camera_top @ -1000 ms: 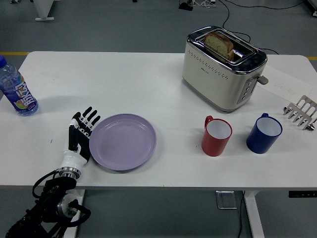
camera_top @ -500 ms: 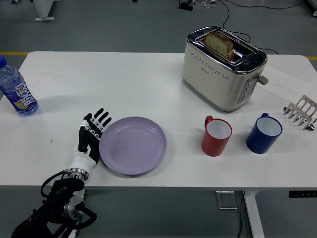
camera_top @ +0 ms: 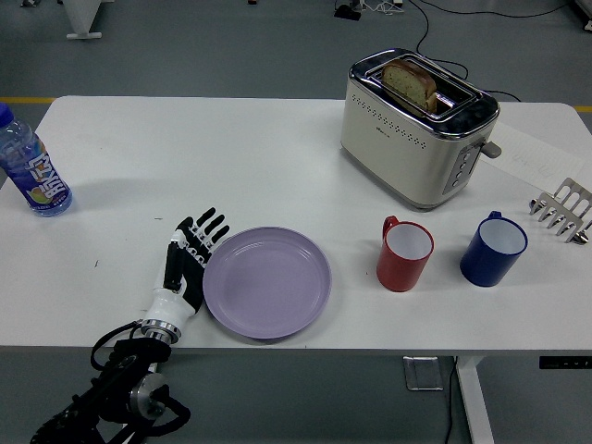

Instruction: Push plate across desktop

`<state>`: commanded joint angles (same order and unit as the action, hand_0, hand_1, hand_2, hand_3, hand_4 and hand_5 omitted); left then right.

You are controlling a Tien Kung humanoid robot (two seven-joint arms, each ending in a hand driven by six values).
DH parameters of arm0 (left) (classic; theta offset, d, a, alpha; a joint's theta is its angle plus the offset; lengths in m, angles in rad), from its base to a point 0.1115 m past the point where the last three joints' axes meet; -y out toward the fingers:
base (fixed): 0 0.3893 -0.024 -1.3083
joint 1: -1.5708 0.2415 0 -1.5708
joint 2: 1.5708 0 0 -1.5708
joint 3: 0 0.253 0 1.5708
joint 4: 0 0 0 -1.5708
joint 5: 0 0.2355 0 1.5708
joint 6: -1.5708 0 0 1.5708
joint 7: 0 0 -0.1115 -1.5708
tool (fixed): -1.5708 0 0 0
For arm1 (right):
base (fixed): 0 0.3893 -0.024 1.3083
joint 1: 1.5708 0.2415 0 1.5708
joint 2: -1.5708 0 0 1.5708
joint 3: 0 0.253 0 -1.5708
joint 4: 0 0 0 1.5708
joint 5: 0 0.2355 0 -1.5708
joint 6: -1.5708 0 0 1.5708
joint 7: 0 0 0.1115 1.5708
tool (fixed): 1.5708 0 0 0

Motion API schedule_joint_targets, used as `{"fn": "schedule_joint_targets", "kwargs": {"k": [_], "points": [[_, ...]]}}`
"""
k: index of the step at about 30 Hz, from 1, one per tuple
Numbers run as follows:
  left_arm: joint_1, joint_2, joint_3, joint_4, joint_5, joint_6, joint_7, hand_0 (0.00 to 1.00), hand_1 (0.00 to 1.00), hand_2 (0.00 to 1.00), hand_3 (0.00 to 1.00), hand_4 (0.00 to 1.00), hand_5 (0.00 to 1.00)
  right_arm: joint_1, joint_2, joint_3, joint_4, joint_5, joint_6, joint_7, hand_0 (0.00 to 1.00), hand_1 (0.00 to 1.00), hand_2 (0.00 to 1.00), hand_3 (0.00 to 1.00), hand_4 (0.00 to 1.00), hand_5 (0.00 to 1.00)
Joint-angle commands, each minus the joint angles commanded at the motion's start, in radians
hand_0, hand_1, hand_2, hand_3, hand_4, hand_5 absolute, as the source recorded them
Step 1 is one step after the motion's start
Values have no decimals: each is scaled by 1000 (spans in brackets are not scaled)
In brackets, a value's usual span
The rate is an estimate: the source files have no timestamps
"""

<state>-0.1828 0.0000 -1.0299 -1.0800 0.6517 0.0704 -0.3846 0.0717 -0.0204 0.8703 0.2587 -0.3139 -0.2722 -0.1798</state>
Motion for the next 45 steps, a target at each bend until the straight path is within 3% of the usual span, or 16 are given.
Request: {"fn": "schedule_joint_targets", "kwargs": {"k": [12, 22, 45], "points": [[6, 0, 31, -11, -6, 2, -2, 814, 855, 858, 844, 504, 998, -5, 1, 3, 1, -2, -2, -1, 591, 527, 611, 601, 368, 546], [-8, 0, 0, -10, 1, 8, -4, 814, 855, 856, 842, 505, 998, -5, 1, 0, 1, 0, -1, 0, 591, 527, 612, 601, 370, 546], [-58, 3, -224, -40, 39, 29, 8, 812, 846, 850, 833, 508, 998, 3, -2, -10, -2, 19, 0, 8, 591, 527, 611, 601, 371, 545]]}}
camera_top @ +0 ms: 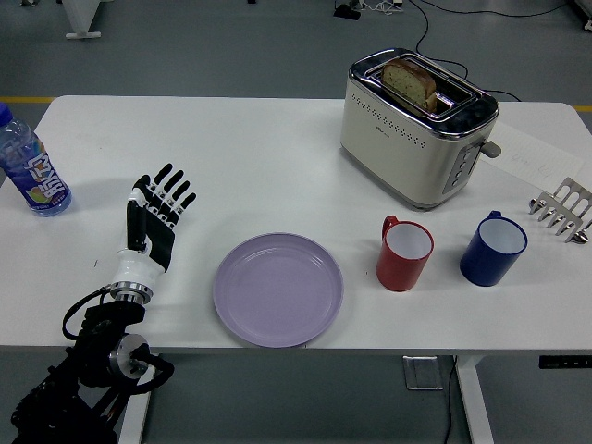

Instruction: Push plate across desktop

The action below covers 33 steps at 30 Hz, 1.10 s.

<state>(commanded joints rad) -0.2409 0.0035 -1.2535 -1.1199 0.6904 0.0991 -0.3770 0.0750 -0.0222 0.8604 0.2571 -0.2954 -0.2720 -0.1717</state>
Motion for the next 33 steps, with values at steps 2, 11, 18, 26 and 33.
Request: {"fn": "schedule_joint_targets", "kwargs": {"k": [2, 11, 18, 26, 33], "points": [[0, 8, -24, 0, -1, 0, 6, 812, 846, 850, 833, 508, 998, 0, 0, 0, 0, 0, 0, 0, 591, 527, 611, 601, 371, 545], [2, 71, -123, -11, 6, 8, 31, 806, 833, 837, 817, 507, 998, 0, -1, -4, -1, 11, -1, 4, 591, 526, 611, 600, 371, 545], [24, 126, -191, -17, 18, 2, 72, 806, 831, 836, 815, 505, 998, -2, -1, -8, -1, 20, -1, 7, 591, 526, 611, 599, 371, 545], [65, 183, -264, -25, 22, -1, 101, 804, 833, 836, 814, 505, 998, -6, 0, -11, -2, 27, -1, 10, 591, 526, 611, 599, 371, 545], [93, 215, -313, -22, 23, -2, 113, 805, 834, 835, 815, 510, 998, -8, 0, -12, -2, 31, -2, 11, 591, 526, 610, 599, 372, 545]]}}
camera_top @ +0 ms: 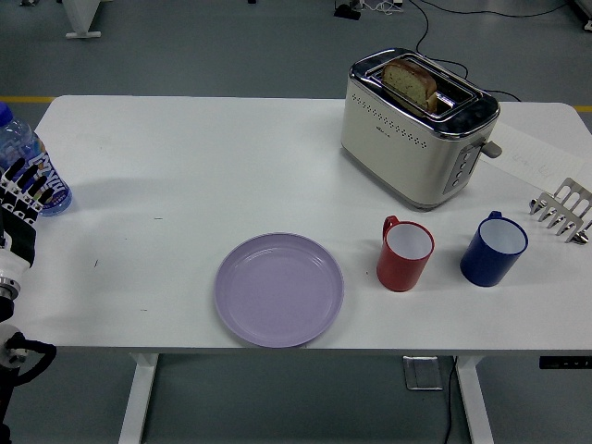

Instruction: Push plate across desktop

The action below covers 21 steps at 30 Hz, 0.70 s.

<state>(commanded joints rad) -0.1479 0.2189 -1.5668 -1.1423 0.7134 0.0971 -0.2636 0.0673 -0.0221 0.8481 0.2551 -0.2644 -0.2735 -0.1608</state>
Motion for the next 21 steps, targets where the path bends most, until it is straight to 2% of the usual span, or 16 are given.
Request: {"fn": "schedule_joint_targets", "kwargs": {"k": [10, 18, 21], "points": [[19, 20, -58, -6, -18, 1, 6, 806, 829, 826, 807, 523, 998, -4, 1, 2, 1, 3, -3, -1, 591, 526, 610, 597, 371, 545], [30, 14, -72, -6, -35, 6, 0, 805, 830, 825, 802, 526, 998, -10, 1, 3, 1, 2, -4, -2, 590, 526, 609, 597, 371, 546], [34, 13, -70, -6, -77, 0, -2, 805, 829, 824, 801, 529, 998, -11, 1, 3, 1, 3, -5, -2, 591, 526, 609, 596, 370, 545]]}}
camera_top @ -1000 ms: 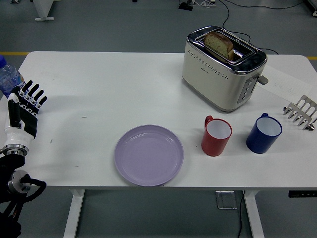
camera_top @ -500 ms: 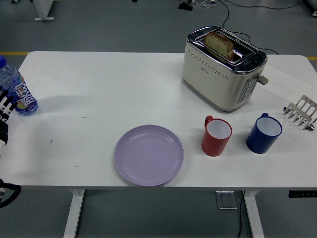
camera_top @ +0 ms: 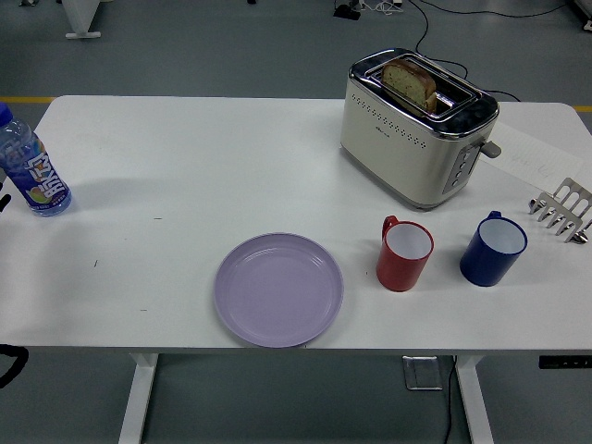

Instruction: Push plate across desktop

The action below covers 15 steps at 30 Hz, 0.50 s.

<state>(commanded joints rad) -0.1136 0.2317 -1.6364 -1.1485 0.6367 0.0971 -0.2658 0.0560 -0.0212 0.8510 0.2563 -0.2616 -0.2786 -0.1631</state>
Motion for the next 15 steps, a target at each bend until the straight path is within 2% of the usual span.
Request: {"fn": "schedule_joint_targets", "kwargs": {"k": [2, 5, 8, 15], "points": [[5, -3, 2, -3, -53, -6, -1, 805, 829, 824, 801, 529, 998, 0, 0, 1, 0, -1, 0, 0, 591, 526, 609, 596, 370, 545], [15, -22, -5, -26, -170, -31, 5, 804, 815, 809, 797, 529, 998, -1, 0, 0, 0, 1, -2, 0, 590, 526, 608, 596, 369, 544], [20, -32, -5, -40, -279, -63, 32, 804, 815, 809, 797, 529, 998, -2, 0, -2, -1, 3, -1, 1, 590, 526, 608, 596, 369, 544], [21, -28, -15, -26, -303, -108, 92, 796, 806, 794, 787, 533, 998, -2, -2, -7, -1, 9, 2, 4, 590, 526, 608, 596, 369, 545]]}}
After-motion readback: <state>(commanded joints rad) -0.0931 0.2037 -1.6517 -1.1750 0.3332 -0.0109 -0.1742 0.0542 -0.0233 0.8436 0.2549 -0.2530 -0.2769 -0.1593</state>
